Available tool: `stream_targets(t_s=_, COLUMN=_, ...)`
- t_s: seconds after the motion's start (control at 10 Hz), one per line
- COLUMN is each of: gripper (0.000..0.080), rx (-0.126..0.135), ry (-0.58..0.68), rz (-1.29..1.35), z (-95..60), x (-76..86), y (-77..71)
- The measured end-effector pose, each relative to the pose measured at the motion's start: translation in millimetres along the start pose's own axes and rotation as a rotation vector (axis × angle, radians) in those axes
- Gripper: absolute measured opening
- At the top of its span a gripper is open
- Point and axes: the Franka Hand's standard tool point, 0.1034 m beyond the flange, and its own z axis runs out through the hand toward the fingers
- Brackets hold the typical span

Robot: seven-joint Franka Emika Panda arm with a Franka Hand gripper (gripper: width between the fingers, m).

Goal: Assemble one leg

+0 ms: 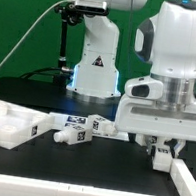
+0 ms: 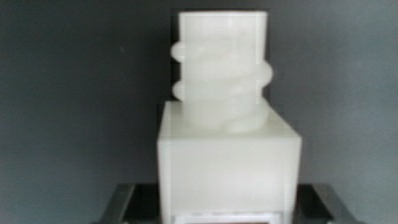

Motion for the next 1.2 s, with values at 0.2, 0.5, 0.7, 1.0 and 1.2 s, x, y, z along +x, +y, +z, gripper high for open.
stream_targets(t_s=0.2, gripper=0.0282, rx=-0.004, ry=-0.010, rz=0.021, z=-10.0, x=-37.6, y=-30.7)
stream_targets(t_s=0.5, gripper=0.0284, rx=-0.002, ry=-0.007, rz=-0.018, z=-8.0, x=-51.2, y=-52.0)
stream_targets(t_s=0.7, gripper=0.0284, rx=-0.005, ry=-0.004, rz=-0.025, z=8.9, x=-53.3, y=-45.6)
stream_targets(t_s=1.0, gripper=0.0284, rx=-0.003, ry=0.003, rz=-0.025, z=15.1, x=-54.7, y=-44.3)
stream_targets(t_s=1.2, gripper=0.0284, rx=-0.003, ry=0.003, rz=-0.025, z=15.1, x=-54.6, y=-44.4)
